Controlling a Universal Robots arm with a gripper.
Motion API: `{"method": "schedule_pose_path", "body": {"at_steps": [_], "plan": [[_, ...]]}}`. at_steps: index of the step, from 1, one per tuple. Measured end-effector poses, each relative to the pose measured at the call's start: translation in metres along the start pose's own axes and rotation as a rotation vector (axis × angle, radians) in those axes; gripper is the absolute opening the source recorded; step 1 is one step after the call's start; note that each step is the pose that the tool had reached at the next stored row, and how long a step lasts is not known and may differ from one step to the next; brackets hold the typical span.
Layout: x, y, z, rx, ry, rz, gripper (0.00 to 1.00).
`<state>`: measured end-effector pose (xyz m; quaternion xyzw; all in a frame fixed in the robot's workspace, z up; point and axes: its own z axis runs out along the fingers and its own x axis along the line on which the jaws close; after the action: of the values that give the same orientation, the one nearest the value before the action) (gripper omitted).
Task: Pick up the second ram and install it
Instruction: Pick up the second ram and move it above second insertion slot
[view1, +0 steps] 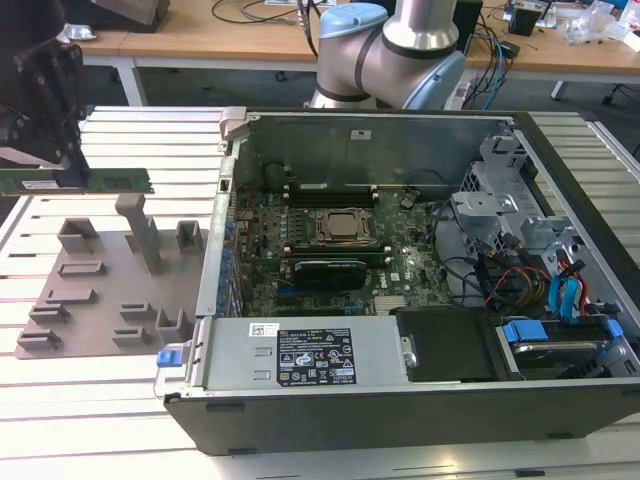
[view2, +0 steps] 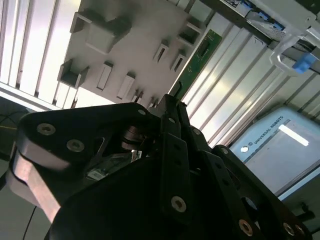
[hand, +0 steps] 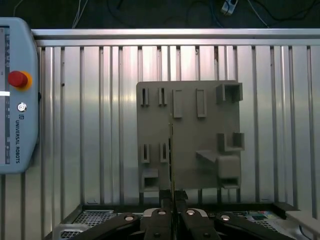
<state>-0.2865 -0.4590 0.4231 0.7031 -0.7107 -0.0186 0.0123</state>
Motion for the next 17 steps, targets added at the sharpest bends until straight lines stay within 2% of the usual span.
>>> {"method": "schedule_pose_path", "body": {"at_steps": [3,4,6,10,11,17], "plan": [[-0.0001,-0.0112,-0.0005,0.0000,0.0000,0.000,0.13],[-0.0002,-0.0207,-0.0009,0.0000,-0.0001,0.000,0.13],[-0.0004,-0.0340,-0.0015,-0.0002,0.0000,0.000,0.13],[-0.0007,-0.0486,-0.0020,-0.0003,0.0000,0.000,0.13],[-0.0009,-0.0547,-0.0023,-0.0004,-0.0001,0.000,0.13],[-0.0017,-0.0747,-0.0031,-0.0003,0.0000,0.000,0.13]]}}
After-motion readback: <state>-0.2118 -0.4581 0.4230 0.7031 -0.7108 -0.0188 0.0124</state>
